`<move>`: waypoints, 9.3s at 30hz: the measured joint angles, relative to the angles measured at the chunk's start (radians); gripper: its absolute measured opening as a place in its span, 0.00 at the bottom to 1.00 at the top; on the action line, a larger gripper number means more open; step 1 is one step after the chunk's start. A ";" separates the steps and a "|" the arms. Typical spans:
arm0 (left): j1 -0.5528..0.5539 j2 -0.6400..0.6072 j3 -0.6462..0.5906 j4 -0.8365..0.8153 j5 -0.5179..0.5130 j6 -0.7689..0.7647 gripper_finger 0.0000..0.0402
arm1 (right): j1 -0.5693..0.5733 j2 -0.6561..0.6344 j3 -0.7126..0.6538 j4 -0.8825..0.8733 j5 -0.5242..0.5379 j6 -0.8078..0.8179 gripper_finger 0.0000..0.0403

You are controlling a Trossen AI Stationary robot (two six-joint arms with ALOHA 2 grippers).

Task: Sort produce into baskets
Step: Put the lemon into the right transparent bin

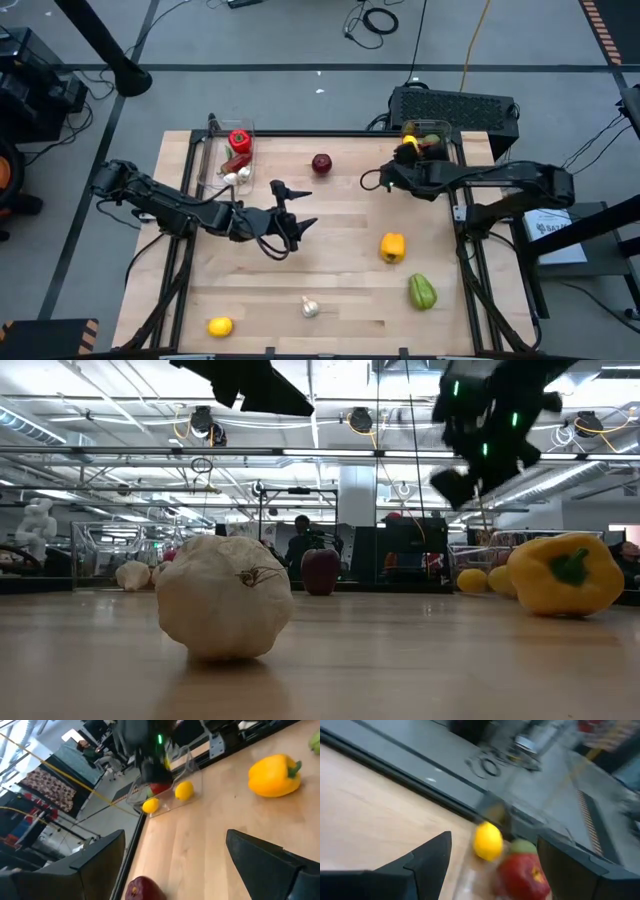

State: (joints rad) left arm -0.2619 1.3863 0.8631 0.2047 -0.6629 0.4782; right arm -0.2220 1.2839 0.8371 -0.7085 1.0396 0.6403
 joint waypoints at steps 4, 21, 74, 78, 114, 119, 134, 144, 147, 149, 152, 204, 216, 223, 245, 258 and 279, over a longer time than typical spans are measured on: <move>0.004 0.001 0.000 -0.024 -0.017 0.002 0.88 | 0.115 -0.084 0.094 -0.030 -0.102 -0.092 0.70; -0.246 -0.036 0.026 -0.443 0.363 -0.820 0.88 | 0.371 -0.155 0.136 0.030 -0.291 -0.239 0.70; -0.826 0.320 0.209 -0.990 0.733 -1.780 0.89 | 0.332 0.060 0.136 0.294 -0.365 -0.496 0.70; -0.826 0.320 0.225 -1.011 0.823 -1.831 0.89 | 0.332 0.060 0.136 0.294 -0.365 -0.496 0.70; -0.879 0.337 0.361 -1.207 0.787 -1.638 0.89 | 0.333 0.060 0.136 0.301 -0.417 -0.521 0.70; -0.868 0.359 0.361 -1.206 0.842 -1.716 0.89 | 0.333 0.060 0.136 0.301 -0.417 -0.521 0.70; -0.819 0.423 0.360 -1.241 0.995 -1.729 0.89 | 0.333 0.060 0.136 0.301 -0.417 -0.521 0.70; -0.818 0.453 0.360 -1.240 1.032 -1.745 0.89 | 0.333 0.060 0.136 0.300 -0.417 -0.521 0.70; -0.818 0.470 0.360 -1.245 1.029 -1.673 0.89 | 0.333 0.060 0.136 0.300 -0.417 -0.521 0.70; -0.818 0.483 0.360 -1.245 1.028 -1.622 0.89 | 0.333 0.060 0.136 0.300 -0.417 -0.521 0.70; -0.818 0.489 0.360 -1.246 1.028 -1.569 0.89 | 0.333 0.059 0.136 0.300 -0.417 -0.522 0.70; -0.447 0.462 0.707 -1.433 0.239 -0.772 0.56 | 0.430 0.048 0.135 0.389 -0.417 -0.677 0.67; -0.245 0.456 1.069 -1.052 0.078 -0.063 0.56 | 0.577 -0.076 0.135 0.331 -0.413 -0.528 0.63; -0.081 0.370 1.112 -0.825 0.394 0.043 0.56 | 0.662 -0.123 0.135 0.342 -0.326 -0.518 0.66; 0.108 0.370 0.908 -0.343 0.944 -0.160 0.56 | 0.784 -0.065 0.109 0.854 -0.173 -0.891 0.74; 0.056 0.379 0.862 -0.263 0.786 -0.096 0.56 | 0.897 -0.066 0.110 0.991 -0.103 -1.023 0.74; 0.067 0.377 0.863 -0.293 0.754 -0.080 0.56 | 0.898 -0.066 0.110 1.036 -0.151 -1.072 0.46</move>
State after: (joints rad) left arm -0.1948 1.7630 1.7260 -0.0887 0.0910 0.3981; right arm 0.6762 1.2182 0.9470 0.3279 0.8886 -0.4316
